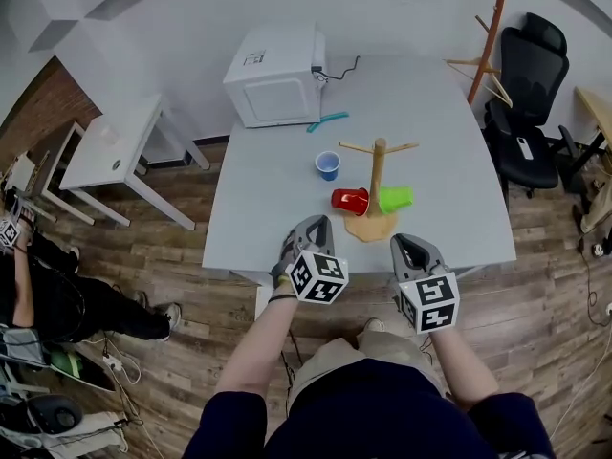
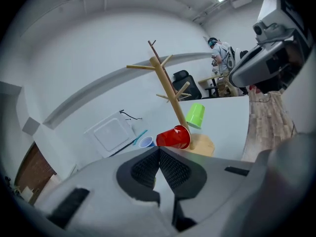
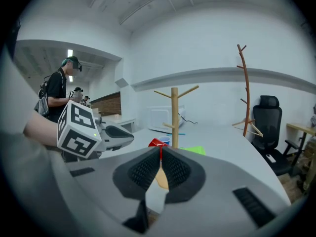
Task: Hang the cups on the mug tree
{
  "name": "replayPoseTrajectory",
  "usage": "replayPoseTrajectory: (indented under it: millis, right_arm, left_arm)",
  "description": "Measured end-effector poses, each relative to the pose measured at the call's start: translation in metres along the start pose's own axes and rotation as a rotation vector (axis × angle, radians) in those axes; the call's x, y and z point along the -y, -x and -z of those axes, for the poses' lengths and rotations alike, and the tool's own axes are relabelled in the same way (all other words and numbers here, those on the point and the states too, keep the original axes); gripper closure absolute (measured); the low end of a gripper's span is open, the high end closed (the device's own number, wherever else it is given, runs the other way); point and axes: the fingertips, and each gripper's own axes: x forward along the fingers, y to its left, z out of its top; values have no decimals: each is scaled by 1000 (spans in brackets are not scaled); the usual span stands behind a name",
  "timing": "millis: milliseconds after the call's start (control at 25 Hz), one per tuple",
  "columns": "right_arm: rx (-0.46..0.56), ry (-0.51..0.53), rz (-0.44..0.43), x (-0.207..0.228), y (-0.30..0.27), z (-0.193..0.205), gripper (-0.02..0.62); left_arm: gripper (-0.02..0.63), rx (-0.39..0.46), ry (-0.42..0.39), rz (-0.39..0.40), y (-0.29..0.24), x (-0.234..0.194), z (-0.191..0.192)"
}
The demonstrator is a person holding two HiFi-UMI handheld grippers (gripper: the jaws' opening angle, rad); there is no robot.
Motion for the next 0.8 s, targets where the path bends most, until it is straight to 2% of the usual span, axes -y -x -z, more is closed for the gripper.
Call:
replayPoseTrajectory:
  millis: [200,480,800]
  right_arm:
    - [-5,0,7,-14,3,2,561]
    - [-1,-3,14,-32,7,5,561]
    - [30,-29,19,-43,9,6,561]
  left_arm:
    - [588,18,121,24,18,-2,6]
    - [588,98,355,54,50,-9,6]
    - [588,168,489,56,79,-16,4]
